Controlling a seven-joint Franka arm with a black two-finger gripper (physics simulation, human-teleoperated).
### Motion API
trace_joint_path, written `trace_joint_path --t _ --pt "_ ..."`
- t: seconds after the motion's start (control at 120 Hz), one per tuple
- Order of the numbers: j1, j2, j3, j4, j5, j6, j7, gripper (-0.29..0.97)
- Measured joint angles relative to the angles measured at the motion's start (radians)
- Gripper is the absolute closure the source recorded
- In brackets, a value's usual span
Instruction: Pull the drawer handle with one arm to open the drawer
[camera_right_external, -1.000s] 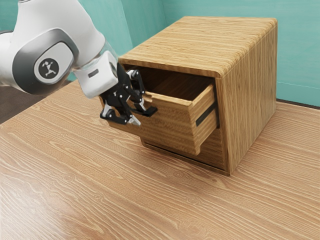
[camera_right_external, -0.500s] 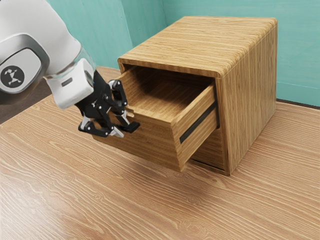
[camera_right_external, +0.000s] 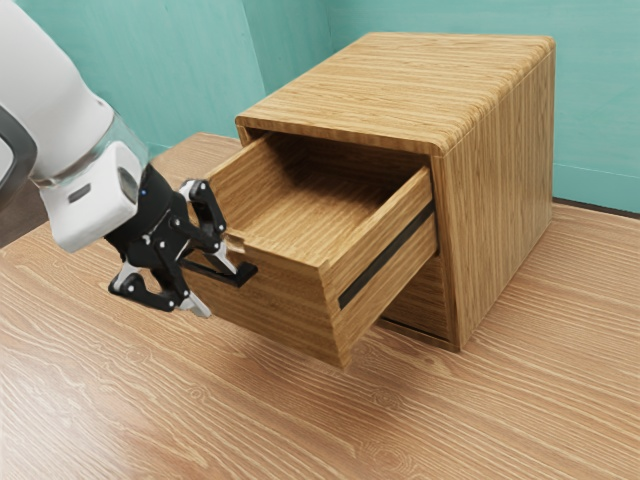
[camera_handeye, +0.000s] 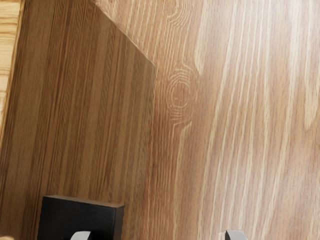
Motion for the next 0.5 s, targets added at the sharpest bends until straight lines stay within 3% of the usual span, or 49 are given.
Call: trace_joint_path --t 0.075,0.133,0.217,0.35,0.5 --pt "-0.04 -0.067 -0.006 0.012 0.002 -0.042 -0.013 0.46" --pt "-0.068 -0.129 -0.062 0.119 0.013 -0.116 -0.029 0.47" --pt "-0.079 -0.149 -0.118 0.235 0.036 -0.203 -0.049 0.34" --pt "-0.071 0.053 -0.131 0.436 0.047 -0.287 -0.088 0.17" --pt "-0.045 0.102 -0.057 0.474 0.058 -0.383 -0.148 0.08"
